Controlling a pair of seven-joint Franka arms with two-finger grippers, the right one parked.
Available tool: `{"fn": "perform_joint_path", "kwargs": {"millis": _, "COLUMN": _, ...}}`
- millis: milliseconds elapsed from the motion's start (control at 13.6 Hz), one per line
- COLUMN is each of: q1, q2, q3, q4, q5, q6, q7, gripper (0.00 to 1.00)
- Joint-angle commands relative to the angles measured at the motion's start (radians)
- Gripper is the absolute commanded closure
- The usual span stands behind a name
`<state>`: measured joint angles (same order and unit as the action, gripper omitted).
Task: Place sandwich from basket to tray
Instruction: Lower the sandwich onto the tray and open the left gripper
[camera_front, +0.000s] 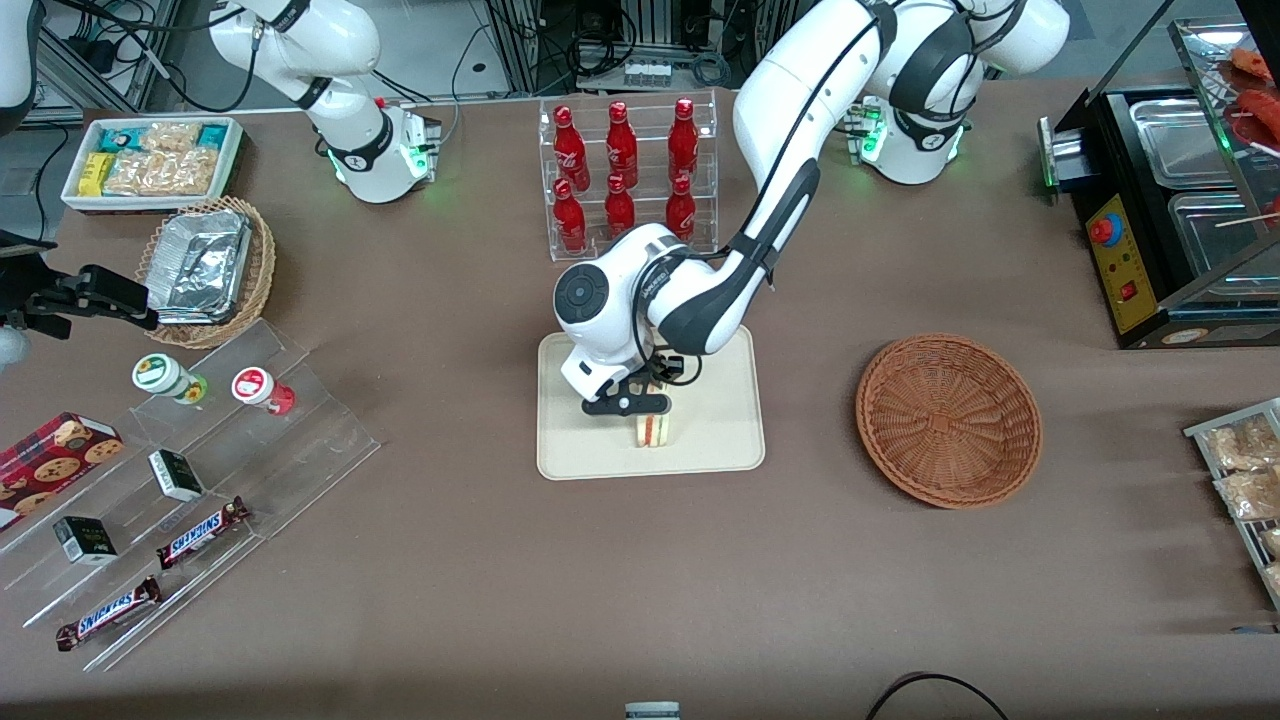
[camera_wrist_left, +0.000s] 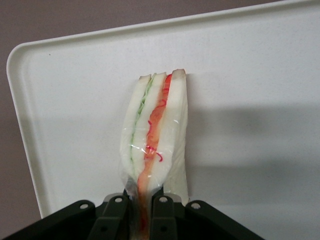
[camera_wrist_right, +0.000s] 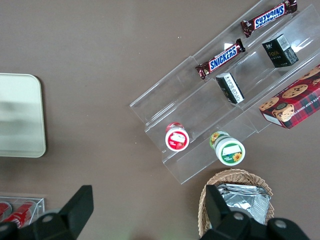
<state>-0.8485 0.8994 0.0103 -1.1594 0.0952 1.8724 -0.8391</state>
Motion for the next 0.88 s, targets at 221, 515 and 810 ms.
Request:
{"fn": "perform_joint_path", "kwargs": {"millis": 221, "q1": -0.007, "q2": 0.035, "q3": 0.002, "q4": 0.041, "q5": -0.003, "q6": 0.022, "q7": -0.015, "gripper": 0.18}}
{"fn": "perform_joint_path", "kwargs": {"millis": 515, "q1": -0.007, "q2": 0.032, "q3": 0.002, "q4": 0.041, "q5": -0.003, "q6": 0.034, "q7": -0.014, "gripper": 0.0}}
{"fn": "perform_joint_path", "kwargs": {"millis": 810, "q1": -0.007, "q2": 0.024, "q3": 0.002, "q4": 0.043, "q5": -0.003, "q6": 0.033, "q7": -0.015, "gripper": 0.0}}
